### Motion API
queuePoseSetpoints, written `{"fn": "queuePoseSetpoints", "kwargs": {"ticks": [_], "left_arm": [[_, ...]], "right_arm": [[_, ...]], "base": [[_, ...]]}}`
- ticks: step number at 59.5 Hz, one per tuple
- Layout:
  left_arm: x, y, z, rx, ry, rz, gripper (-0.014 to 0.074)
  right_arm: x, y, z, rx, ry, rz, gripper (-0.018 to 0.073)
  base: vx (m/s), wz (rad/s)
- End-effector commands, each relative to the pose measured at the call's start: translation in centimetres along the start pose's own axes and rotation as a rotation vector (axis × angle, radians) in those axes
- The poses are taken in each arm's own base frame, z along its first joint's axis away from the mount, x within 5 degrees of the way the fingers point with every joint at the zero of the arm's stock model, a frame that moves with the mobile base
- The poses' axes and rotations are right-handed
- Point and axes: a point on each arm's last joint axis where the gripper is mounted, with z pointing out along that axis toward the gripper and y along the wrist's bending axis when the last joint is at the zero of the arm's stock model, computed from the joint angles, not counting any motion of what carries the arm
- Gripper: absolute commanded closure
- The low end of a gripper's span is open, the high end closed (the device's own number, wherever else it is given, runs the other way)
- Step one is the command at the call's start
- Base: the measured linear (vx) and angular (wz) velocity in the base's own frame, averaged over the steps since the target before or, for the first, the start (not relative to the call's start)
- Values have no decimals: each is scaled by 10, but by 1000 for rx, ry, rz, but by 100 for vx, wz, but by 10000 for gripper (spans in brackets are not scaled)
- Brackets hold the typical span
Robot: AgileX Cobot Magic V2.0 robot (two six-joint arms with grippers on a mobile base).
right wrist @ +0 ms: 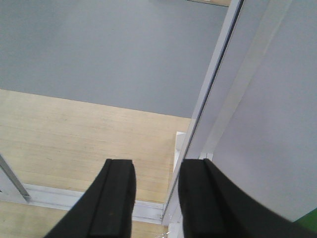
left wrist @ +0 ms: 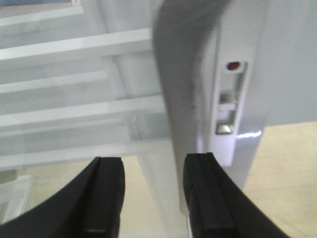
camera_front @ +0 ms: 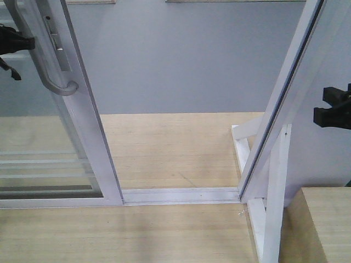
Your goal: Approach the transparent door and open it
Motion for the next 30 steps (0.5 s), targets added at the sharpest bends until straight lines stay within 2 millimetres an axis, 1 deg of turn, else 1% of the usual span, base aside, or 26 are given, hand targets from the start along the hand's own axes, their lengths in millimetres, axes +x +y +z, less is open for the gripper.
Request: {"fn": "queuePoseSetpoints", "kwargs": {"ticks": [1, 5, 10, 14, 16, 21, 25, 29, 30], "left_arm": [[-27, 3, -31, -12, -98, 10, 187], [-26, 2, -40, -11, -90, 10, 187], [-19, 2, -53, -11, -90, 10, 187], [-9, 0, -64, -10, -87, 9, 187], [-1, -1, -67, -9, -78, 9, 187], [17, -3, -84, -10, -85, 9, 187], [29, -5, -100, -16, -134, 6, 187], [35, -5, -118, -25, -221, -6, 187], [40, -6, -124, -29, -253, -11, 187]], "right_arm": [[-16, -2, -7, 7, -112, -19, 249], [-17, -2, -7, 7, -113, -16, 249], [-17, -2, -7, 6, -113, -11, 249], [-17, -2, -7, 5, -113, -9, 249], [-17, -2, -7, 5, -113, -9, 249], [-17, -2, -7, 6, -112, -12, 249], [-17, -2, -7, 6, -112, -12, 249], [-17, -2, -7, 6, -112, -12, 249], [-17, -2, -7, 6, -112, -12, 249]], "base": [[0, 0], [0, 0], [0, 0], [0, 0], [0, 0], [0, 0], [0, 0], [0, 0], [0, 0]]}}
